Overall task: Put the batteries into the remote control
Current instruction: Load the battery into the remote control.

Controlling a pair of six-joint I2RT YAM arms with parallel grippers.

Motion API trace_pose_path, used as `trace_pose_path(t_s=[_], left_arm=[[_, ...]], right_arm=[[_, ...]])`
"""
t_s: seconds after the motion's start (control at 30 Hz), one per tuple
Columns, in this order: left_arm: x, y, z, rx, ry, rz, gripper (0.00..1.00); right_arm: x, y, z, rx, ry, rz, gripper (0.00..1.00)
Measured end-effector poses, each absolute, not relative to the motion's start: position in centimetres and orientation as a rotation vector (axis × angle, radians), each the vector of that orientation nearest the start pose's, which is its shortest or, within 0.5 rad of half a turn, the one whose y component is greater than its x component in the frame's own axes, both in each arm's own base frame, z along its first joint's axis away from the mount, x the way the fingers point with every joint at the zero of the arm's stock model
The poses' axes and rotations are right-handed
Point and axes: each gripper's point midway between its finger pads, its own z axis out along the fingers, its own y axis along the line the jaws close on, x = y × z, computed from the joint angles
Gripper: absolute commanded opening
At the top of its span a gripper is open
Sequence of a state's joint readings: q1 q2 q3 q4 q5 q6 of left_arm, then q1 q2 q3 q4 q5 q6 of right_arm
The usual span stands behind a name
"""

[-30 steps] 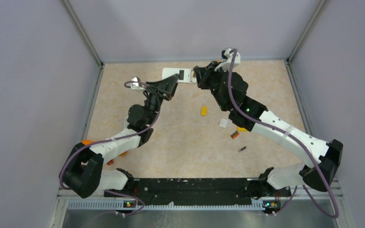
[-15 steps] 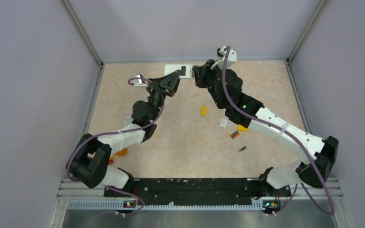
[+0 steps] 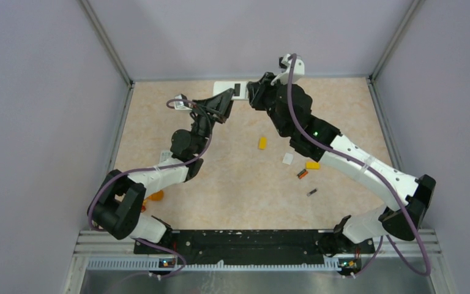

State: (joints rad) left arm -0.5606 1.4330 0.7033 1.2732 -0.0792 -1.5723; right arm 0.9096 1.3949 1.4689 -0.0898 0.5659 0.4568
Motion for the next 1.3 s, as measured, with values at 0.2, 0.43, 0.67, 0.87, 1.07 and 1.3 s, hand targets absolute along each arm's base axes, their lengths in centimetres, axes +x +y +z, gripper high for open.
trace_pose_path(t_s=[0.2,0.43,0.67,0.87,1.07,1.3], left_arm=[[34.3,-24.9,38.6,-0.667,1.031,-1.877,0.00],[34.4,-25.0,38.4,-0.676,1.038,-1.887,0.00],[34.5,-25.2,38.1,-0.682,1.046,-1.894,0.00],[34.5,-25.2,38.0,-0.692,1.047,-1.902,0.00],[34.7,-25.4,37.8,-0.719,1.048,-1.935,0.00],[34.9,-25.6,37.7,-0.727,1.050,-1.941,0.00]], right_arm=[[33.8,30.7,40.9,0.079,1.631,0.611,0.26],[33.7,30.7,40.8,0.090,1.642,0.609,0.29],[33.8,30.1,40.3,0.125,1.656,0.579,0.16],[34.0,29.5,40.4,0.173,1.649,0.568,0.12],[34.2,29.0,40.7,0.212,1.634,0.558,0.23],[34.2,29.0,40.8,0.229,1.632,0.569,0.28]])
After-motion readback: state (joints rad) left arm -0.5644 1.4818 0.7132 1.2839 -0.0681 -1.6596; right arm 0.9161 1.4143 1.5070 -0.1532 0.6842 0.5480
